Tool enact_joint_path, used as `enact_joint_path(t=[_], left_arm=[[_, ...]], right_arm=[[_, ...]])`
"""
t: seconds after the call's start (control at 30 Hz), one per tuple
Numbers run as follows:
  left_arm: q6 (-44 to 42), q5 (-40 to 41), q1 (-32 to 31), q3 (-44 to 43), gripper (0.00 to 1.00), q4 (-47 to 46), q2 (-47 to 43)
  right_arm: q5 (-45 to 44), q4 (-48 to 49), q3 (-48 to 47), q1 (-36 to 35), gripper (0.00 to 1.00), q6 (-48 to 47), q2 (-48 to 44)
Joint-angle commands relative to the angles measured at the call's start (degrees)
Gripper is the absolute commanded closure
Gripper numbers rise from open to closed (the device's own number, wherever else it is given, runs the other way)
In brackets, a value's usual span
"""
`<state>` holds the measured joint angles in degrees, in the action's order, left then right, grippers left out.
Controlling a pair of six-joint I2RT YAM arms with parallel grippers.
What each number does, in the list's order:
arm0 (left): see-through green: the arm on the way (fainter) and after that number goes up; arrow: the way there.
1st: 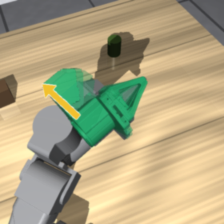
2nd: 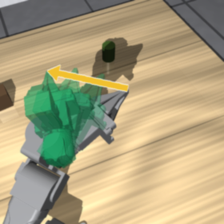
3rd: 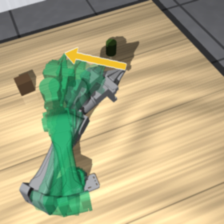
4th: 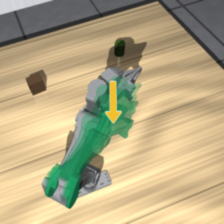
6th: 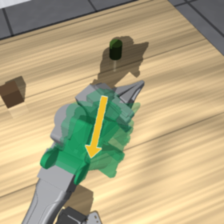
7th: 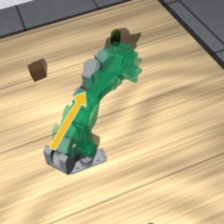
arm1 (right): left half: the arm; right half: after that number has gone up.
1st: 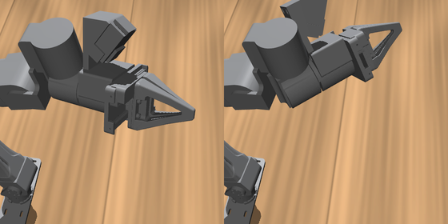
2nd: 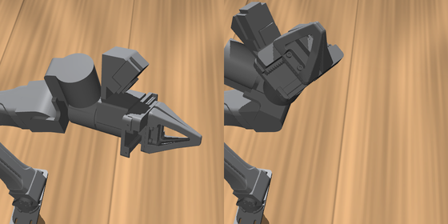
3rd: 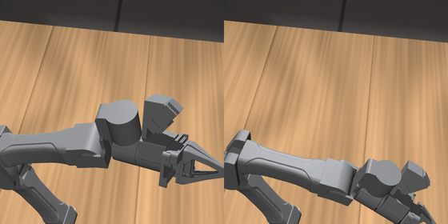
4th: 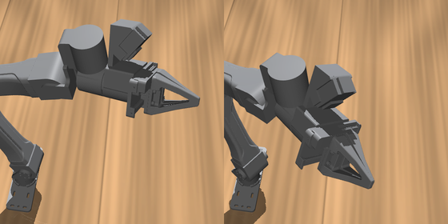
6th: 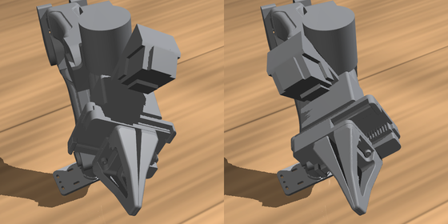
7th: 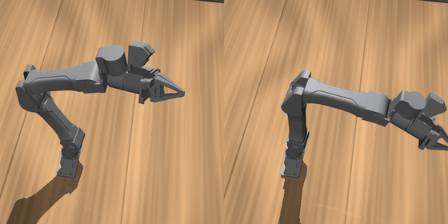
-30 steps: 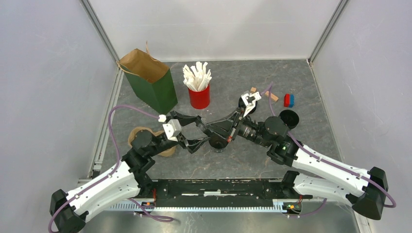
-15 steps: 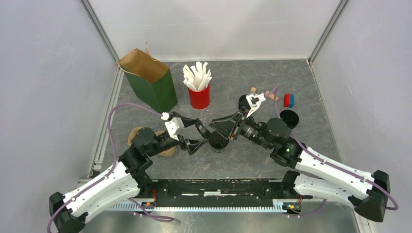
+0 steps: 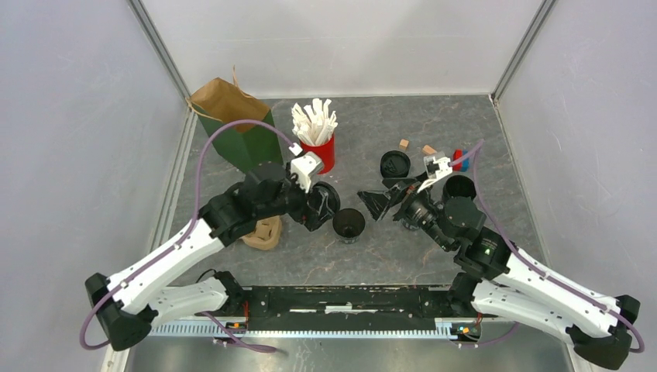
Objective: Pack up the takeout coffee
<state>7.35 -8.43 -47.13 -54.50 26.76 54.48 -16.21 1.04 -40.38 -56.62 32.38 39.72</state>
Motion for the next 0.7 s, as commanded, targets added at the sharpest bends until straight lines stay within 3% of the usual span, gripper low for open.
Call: enact_joint_path(t=[0.0,0.27,0.47,0.67], left_arm=[[4.4,0.9,-0.5,-6.0,0.09,10.8,4.8],[7.1,5.0,-4.2,-11.4,0.08,11.7,15.0],[7.2,9.7,-9.0,-20.1,0.07,18.1,27.5],[7.1,10.1,-9.5,-26.6,0.07,22.9,35.8]], right_arm=[[-6.0,-5.9,-0.2,-0.2,0.02,-4.8,-3.2],[-11.9,-11.8,0.4,-0.2,0.02,-9.8,-10.2],[-14.8,-14.6,0.0,-0.2,0.02,-12.3,-14.0],[-15.5,-16.0,-0.3,-0.2,0.02,-13.3,-16.1]])
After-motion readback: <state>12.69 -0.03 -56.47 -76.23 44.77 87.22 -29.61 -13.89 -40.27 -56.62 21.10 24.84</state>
